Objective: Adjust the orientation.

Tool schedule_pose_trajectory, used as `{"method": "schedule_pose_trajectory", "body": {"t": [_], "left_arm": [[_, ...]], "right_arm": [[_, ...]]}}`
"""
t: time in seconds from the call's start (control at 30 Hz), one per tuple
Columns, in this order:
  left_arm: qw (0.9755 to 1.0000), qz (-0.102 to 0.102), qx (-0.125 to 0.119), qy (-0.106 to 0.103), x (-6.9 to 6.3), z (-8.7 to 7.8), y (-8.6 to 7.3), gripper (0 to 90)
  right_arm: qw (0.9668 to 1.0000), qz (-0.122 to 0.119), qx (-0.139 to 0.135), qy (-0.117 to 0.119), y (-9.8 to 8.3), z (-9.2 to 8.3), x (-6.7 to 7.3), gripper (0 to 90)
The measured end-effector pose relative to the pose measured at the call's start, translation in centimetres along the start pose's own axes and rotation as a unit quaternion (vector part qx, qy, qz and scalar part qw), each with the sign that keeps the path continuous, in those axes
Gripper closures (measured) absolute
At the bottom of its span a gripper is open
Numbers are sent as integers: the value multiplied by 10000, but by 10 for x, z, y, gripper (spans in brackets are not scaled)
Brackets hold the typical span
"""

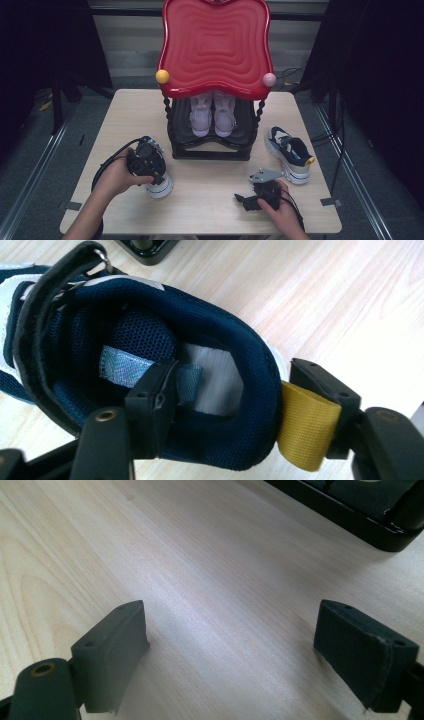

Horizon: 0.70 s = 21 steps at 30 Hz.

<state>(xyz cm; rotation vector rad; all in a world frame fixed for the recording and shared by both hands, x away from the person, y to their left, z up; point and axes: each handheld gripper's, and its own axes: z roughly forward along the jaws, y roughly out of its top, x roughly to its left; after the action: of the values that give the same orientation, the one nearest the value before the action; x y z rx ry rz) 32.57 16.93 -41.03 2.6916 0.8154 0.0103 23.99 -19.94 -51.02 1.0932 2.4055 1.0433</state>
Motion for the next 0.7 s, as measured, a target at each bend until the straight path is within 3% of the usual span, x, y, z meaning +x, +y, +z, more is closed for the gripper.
{"method": "schedule_pose_trajectory", "body": {"t": [0.13, 0.37, 0.5, 0.7], "left_arm": [[9992, 293, 265, 30, -3, 3, 3, 412], [9978, 477, 468, -42, -7, 8, 9, 487], [9953, 628, 732, -34, -10, 13, 11, 522], [9926, 761, 943, -9, -12, 15, 16, 563]], "right_arm": [[10000, 0, 0, 0, 0, 0, 0, 131], [10000, -1, -1, 1, 0, 0, 0, 131], [10000, -1, -1, 1, 0, 0, 0, 131], [10000, 0, -1, 2, 0, 0, 0, 131]]}}
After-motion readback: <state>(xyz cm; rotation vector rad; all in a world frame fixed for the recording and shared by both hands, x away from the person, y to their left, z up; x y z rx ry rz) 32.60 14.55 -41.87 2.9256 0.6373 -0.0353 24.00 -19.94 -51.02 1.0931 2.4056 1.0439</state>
